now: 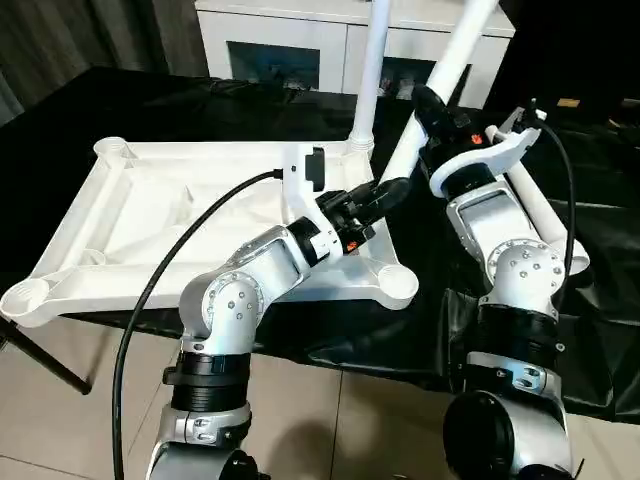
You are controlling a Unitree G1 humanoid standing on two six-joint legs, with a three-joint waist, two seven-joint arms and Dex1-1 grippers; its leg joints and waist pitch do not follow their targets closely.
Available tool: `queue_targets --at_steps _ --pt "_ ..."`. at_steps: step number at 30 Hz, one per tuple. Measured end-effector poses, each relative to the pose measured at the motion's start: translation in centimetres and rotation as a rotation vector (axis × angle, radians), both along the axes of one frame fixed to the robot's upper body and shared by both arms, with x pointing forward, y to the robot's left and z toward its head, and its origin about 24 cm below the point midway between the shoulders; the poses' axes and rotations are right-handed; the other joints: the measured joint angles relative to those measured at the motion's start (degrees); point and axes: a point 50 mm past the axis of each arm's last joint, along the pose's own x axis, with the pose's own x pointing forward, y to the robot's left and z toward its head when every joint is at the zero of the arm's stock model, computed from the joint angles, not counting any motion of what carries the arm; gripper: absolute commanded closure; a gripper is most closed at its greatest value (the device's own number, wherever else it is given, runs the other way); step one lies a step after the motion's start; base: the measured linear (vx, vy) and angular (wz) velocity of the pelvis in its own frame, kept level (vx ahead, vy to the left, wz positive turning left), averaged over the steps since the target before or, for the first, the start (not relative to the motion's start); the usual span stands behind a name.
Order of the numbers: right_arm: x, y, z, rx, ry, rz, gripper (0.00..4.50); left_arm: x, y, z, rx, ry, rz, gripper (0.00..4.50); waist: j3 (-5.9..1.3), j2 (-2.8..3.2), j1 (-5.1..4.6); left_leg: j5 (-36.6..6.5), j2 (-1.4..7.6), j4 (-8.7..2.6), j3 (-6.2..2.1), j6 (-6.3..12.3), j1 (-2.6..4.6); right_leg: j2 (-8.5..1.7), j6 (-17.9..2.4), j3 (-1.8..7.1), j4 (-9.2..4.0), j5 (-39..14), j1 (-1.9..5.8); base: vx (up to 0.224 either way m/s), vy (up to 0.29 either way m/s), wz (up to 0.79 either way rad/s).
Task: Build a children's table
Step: Pick table leg
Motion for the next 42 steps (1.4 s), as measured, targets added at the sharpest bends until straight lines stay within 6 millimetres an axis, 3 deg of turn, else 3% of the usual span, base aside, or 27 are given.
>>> queue_targets --at_steps 2,6,22,23,29,38,42 --pt "0.0 0.0 0.0 -0.001 0.002 -0.001 3.11 0.0 0.0 -0.1 -0.001 0.002 0.001 2.93 0.0 0.0 0.01 0.0 0.0 0.0 0.0 0.0 0.0 0.0 0.0 0.0 0.0 0.0 0.0 0.0 0.0 0.0" --pt "0.0 0.1 0.1 -0.003 -0.002 -0.003 3.11 0.1 0.0 -0.1 -0.005 0.002 0.004 3.12 0.0 0.0 0.01 0.0 0.0 0.0 0.0 0.0 0.0 0.0 0.0 0.0 0.0 0.0 0.0 0.0 0.0 0.0" --pt "0.0 0.8 0.3 -0.013 -0.006 0.009 3.11 0.1 0.9 0.0 -0.048 0.03 -0.003 3.15 0.0 0.0 0.01 0.0 0.0 0.03 0.0 0.0 0.0 0.0 0.0 0.0 0.02 0.0 0.0 0.0 0.0 0.0" --pt "0.0 0.9 0.4 -0.016 -0.007 0.012 2.55 0.2 1.1 0.0 -0.045 0.026 -0.004 3.15 0.0 0.0 0.01 0.0 0.0 0.02 0.0 -0.01 0.01 0.0 0.0 0.0 0.03 0.0 0.0 0.0 0.0 0.0" --pt "0.0 1.3 0.4 -0.023 -0.018 0.031 2.0 0.5 2.0 0.4 -0.053 0.008 0.012 3.15 0.0 0.0 0.0 0.0 0.0 0.03 0.0 -0.02 0.0 0.0 0.0 0.0 0.05 0.1 0.0 0.0 0.0 0.0" --pt "0.0 1.1 0.0 -0.079 -0.002 0.051 1.68 1.5 4.1 0.7 -0.018 -0.012 0.071 3.15 0.0 -0.01 0.08 0.1 0.0 0.04 -0.01 -0.03 0.0 0.0 0.0 0.0 0.06 0.1 0.0 0.0 0.0 0.0" --pt "-0.4 -0.4 -1.9 -0.141 0.058 0.032 1.68 2.0 5.4 1.1 -0.004 -0.037 0.104 3.15 -0.01 -0.06 0.32 0.1 -0.01 0.06 -0.02 -0.02 -0.01 0.0 0.0 0.0 0.05 0.1 0.03 0.0 0.0 0.0"
